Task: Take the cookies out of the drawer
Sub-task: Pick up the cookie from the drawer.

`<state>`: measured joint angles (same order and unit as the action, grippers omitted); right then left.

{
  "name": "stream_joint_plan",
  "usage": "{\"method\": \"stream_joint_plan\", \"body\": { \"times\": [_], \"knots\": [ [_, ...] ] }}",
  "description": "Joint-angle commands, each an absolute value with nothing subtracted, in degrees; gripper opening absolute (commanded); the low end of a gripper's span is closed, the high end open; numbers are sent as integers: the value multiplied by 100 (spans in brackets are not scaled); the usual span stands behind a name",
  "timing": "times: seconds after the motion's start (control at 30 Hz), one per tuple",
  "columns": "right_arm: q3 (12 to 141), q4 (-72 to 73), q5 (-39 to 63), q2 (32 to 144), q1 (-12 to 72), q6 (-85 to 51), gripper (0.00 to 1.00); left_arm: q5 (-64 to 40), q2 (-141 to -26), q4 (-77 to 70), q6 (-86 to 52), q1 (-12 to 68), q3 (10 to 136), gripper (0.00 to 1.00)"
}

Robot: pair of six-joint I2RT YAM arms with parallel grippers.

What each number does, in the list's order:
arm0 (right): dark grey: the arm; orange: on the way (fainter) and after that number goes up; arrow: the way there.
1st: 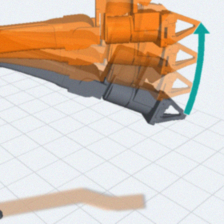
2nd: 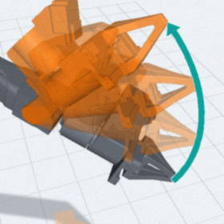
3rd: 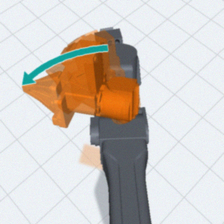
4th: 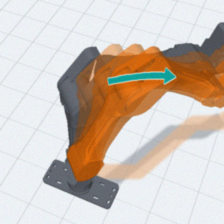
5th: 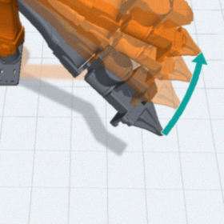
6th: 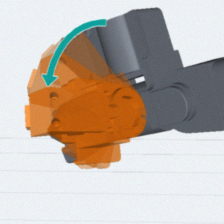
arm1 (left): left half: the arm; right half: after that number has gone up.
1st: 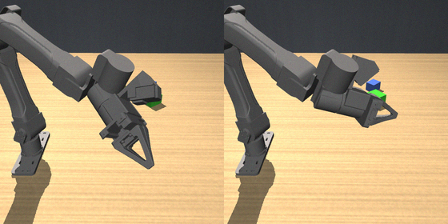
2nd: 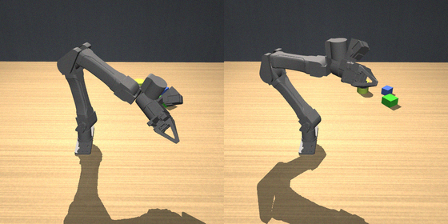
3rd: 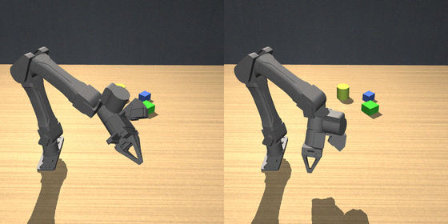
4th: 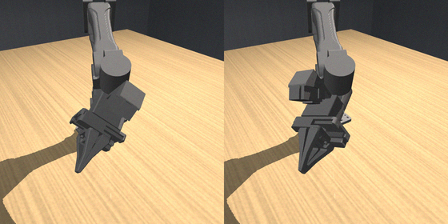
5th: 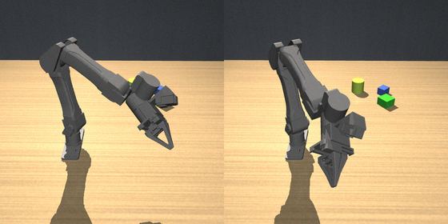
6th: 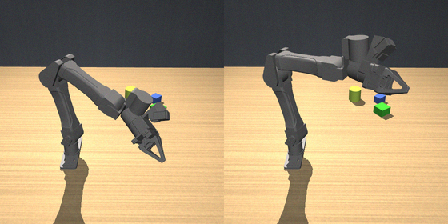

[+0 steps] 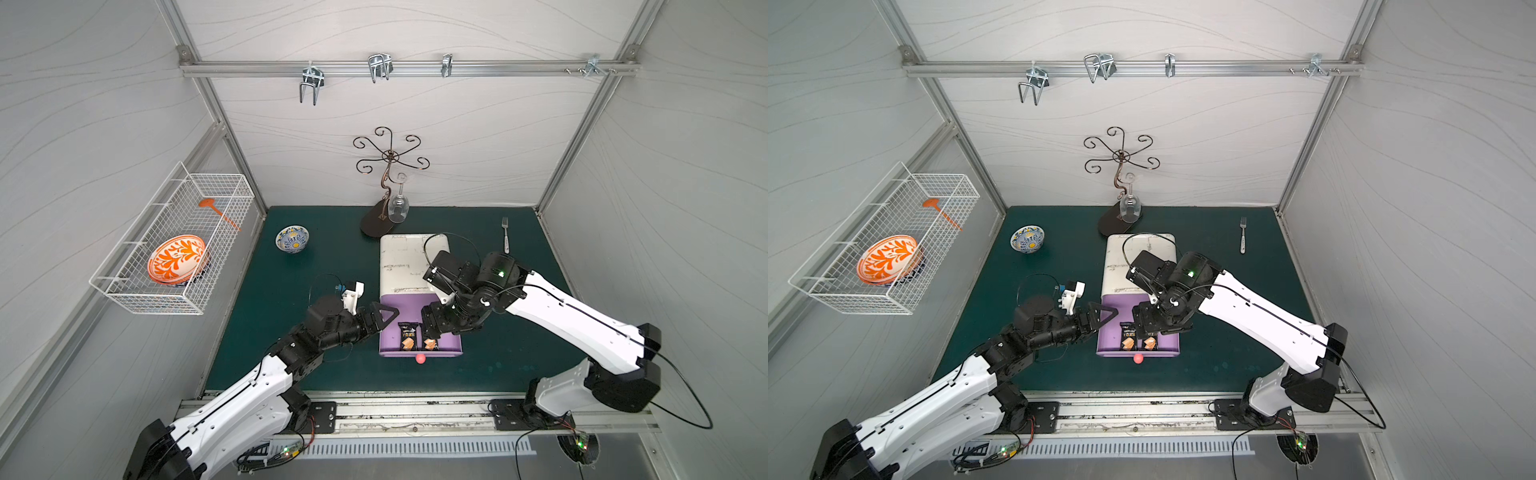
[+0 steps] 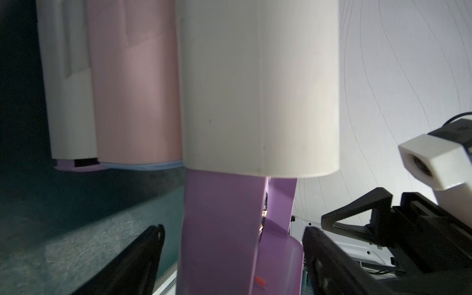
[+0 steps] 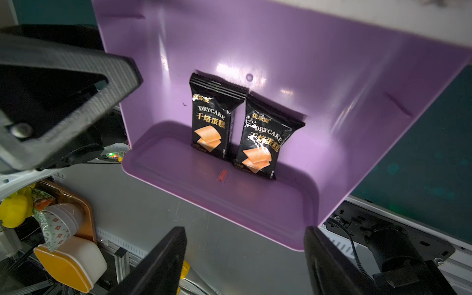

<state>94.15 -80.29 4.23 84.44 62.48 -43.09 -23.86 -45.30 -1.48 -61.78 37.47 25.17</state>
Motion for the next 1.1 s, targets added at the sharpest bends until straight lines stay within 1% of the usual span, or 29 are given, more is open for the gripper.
{"method": "stream_joint_plan", "body": {
  "times": [0.0, 0.1, 0.17, 0.27, 0.43, 0.6, 0.8, 1.07],
  "knots": [
    [9209, -8017, 515, 8602, 6211, -4175, 78, -2262, -4528, -569, -6214, 3812, 2458, 85],
    [9099, -7977, 429, 8725, 6214, -4131, 78, -2188, -4539, -554, -6251, 3826, 2465, 77],
    [9023, -7887, 386, 8778, 6197, -4124, 78, -2170, -4587, -561, -6316, 3832, 2485, 69],
    [8978, -7762, 321, 8855, 6161, -4171, 78, -2136, -4640, -579, -6324, 3859, 2521, 63],
    [8975, -7679, 131, 9036, 6117, -4198, 78, -2126, -4701, -554, -6258, 3890, 2593, 57],
    [8956, -7680, -88, 9186, 6100, -4186, 75, -2102, -4742, -512, -6262, 3893, 2649, 54],
    [8874, -7597, -286, 9332, 6100, -4215, 73, -2046, -4685, -414, -6238, 3886, 2724, 54],
    [8838, -7540, -632, 9479, 6219, -4383, 67, -2013, -4729, -388, -6275, 3892, 2824, 52]
  ]
}}
